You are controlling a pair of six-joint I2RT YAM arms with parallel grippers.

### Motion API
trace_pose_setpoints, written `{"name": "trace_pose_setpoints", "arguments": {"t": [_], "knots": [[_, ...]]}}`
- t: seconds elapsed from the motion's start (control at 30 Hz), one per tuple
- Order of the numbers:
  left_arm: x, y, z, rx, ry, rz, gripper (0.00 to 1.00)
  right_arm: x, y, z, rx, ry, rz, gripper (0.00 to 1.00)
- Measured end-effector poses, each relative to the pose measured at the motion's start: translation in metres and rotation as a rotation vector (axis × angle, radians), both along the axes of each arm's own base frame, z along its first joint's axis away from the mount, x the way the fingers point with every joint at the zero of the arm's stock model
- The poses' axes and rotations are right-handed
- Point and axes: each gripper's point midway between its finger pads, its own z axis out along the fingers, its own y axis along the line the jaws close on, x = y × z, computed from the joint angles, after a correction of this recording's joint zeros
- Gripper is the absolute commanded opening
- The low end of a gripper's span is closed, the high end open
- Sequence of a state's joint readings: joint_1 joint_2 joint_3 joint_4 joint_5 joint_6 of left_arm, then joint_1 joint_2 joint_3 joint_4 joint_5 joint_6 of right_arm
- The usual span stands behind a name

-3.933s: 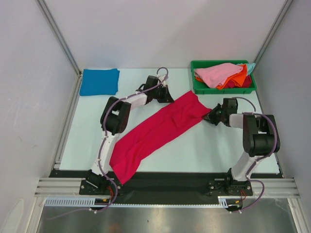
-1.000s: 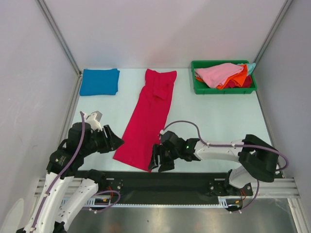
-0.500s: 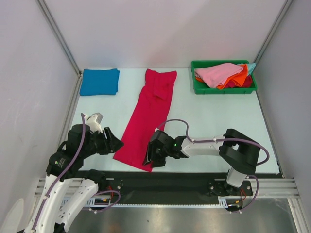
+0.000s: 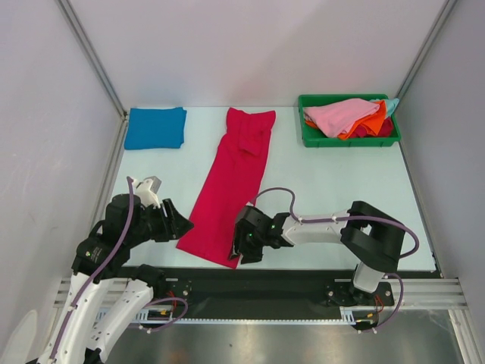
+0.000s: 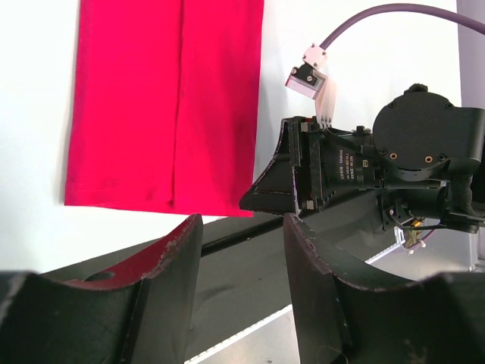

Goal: Fold and stack the t-shirts
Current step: Fold the tshirt

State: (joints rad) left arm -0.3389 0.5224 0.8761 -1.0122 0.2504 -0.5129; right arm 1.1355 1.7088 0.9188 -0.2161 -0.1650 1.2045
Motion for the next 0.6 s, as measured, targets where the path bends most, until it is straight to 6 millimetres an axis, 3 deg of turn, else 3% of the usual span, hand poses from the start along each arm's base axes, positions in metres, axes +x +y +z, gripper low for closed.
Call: {"name": "trace_pose_setpoints", "arguments": {"t": [0.13,0.23,0.27,0.3,0.47,0.6], "knots": [[0.0,0.0,0.0,0.001,0.001,0.0,0.52,0.001,0.0,-0.004,-0.003,0.005,-0.001,0.51],[0.0,0.0,-0.001,0.003,0.004,-0.001,0.53,0.003,0.0,-0.005,0.003,0.004,-0.005,0.29],[0.001,0.0,-0.001,0.004,0.006,-0.001,0.54,0.004,0.0,-0.006,0.002,0.004,-0.007,0.14],[0.001,0.0,-0.001,0.005,0.008,-0.002,0.56,0.005,-0.002,-0.008,-0.001,0.002,-0.005,0.09],[0.0,-0.001,-0.005,0.008,0.032,-0.006,0.57,0.005,-0.017,-0.011,-0.003,0.007,-0.018,0.0],[0.0,-0.005,-0.005,-0.005,0.044,-0.022,0.58,-0.002,-0.041,-0.007,-0.005,-0.021,0.003,0.0]]}}
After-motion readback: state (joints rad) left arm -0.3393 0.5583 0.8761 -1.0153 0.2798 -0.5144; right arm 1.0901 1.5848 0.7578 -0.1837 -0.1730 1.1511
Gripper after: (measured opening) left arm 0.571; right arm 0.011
